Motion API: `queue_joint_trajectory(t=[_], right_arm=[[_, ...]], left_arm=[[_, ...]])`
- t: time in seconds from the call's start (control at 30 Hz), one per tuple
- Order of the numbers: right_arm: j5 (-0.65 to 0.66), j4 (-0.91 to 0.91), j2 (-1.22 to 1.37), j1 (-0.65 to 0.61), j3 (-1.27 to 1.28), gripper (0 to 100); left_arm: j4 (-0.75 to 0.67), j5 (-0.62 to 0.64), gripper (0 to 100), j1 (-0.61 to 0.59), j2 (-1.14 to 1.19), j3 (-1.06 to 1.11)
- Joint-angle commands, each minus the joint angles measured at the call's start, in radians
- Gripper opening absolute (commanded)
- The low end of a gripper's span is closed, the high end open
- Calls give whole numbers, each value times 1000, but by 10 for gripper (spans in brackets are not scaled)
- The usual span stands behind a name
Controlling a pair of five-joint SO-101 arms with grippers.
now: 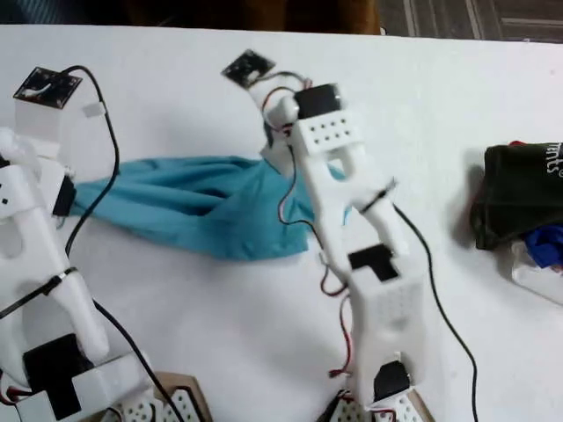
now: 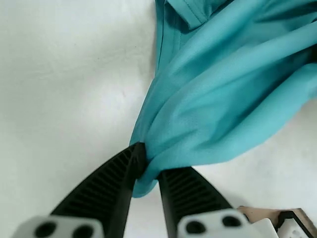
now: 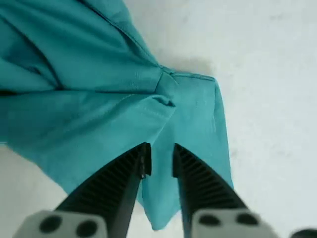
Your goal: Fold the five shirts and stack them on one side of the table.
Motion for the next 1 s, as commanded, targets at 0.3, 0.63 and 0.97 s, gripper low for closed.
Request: queue_joint_trajectory(t=[0.3,0.63,0.97], right_arm=[[2,38,450,13,-479,152],[-3,177,575,22,-767,32],[2,248,470,45,-873,18]], left_arm=[[-35,11,27,-6,-14,159],[-35,11,27,-6,-14,153],[-35,11,27,-6,-14,153]])
